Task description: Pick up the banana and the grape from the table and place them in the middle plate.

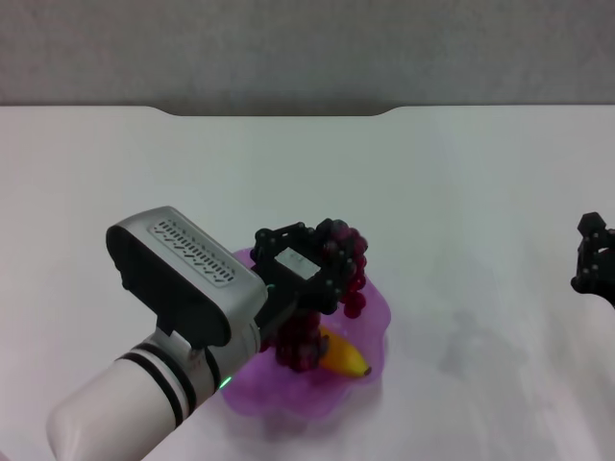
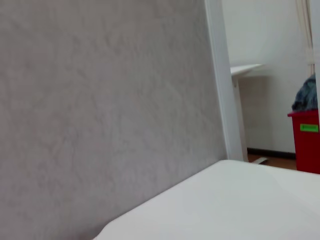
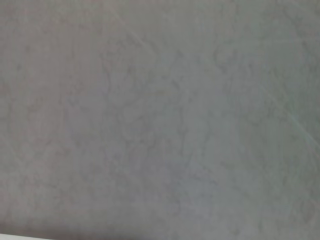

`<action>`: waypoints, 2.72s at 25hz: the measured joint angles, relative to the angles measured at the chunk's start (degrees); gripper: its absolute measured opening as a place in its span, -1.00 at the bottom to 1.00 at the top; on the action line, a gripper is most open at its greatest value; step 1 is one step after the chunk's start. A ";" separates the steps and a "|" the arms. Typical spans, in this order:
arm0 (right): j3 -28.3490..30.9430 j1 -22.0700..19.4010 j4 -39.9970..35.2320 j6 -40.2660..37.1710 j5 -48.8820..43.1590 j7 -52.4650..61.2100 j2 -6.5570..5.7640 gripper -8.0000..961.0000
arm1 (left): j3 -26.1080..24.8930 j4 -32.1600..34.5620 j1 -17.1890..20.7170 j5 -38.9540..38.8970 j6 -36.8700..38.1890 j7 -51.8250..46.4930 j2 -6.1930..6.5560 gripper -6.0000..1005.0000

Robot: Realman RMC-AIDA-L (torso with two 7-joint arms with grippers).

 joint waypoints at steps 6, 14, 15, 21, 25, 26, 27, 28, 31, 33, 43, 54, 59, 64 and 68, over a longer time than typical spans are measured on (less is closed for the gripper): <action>-0.29 -0.11 -0.48 -0.03 0.00 0.02 0.05 -0.98 | 0.49 0.38 -0.29 -0.12 0.04 -0.10 -0.06 -0.48; -0.30 -0.17 -0.49 -0.22 0.00 0.12 0.05 -0.98 | -0.56 0.61 -0.33 -1.77 -0.25 0.05 -0.03 -0.01; -0.30 -0.17 -0.49 -0.24 0.00 0.12 0.05 -0.98 | -0.71 0.65 -0.33 -1.78 -0.32 0.00 -0.03 0.09; -0.30 -0.23 -0.54 -0.11 0.00 0.12 0.05 -0.98 | -1.02 0.75 -0.29 -1.81 0.58 0.05 -0.05 0.48; -0.30 -0.24 -0.57 -0.02 0.00 0.12 0.05 -0.98 | -1.59 0.97 0.28 -1.65 8.81 0.04 0.24 0.53; -0.30 -0.24 -0.56 -0.01 0.00 0.12 0.05 -0.98 | -1.59 1.28 0.34 -1.51 10.78 0.04 0.32 0.55; -0.30 -0.24 -0.50 -0.01 0.00 0.12 0.04 -0.98 | -1.60 1.60 0.36 -1.39 12.58 0.04 0.37 0.56; -0.30 -0.25 -0.42 0.00 0.00 0.12 0.03 -0.98 | -1.60 2.35 0.39 -1.26 15.50 0.00 0.41 0.57; -0.30 -0.25 -0.18 0.01 0.00 0.12 -0.04 -0.98 | -1.55 5.59 0.43 -1.37 24.26 -0.95 0.44 0.56; -0.30 -0.25 -0.16 -0.04 0.00 0.12 -0.04 -0.98 | -1.60 8.90 0.44 -1.52 30.31 -3.23 0.45 0.50; -0.29 0.13 -0.03 0.09 0.00 0.12 -0.04 -0.98 | -5.20 31.12 -4.71 -1.74 53.21 -17.50 0.31 -0.27; -0.25 1.06 0.32 2.19 0.41 0.12 0.06 -0.98 | -8.74 47.81 -11.00 -1.93 55.84 -17.70 0.00 -0.64; 0.03 2.10 0.78 3.87 0.51 0.12 0.05 -0.98 | -9.70 51.28 -12.23 -6.87 54.58 -17.88 -0.05 -0.64; 1.50 2.48 2.66 3.98 0.65 0.12 0.04 -0.98 | -9.74 51.51 -12.23 -10.47 52.62 -17.82 -0.05 -0.63; 4.25 2.62 4.17 4.25 2.17 0.12 0.05 -0.98 | -9.75 51.86 -13.02 -11.15 49.11 -17.71 -0.02 -0.63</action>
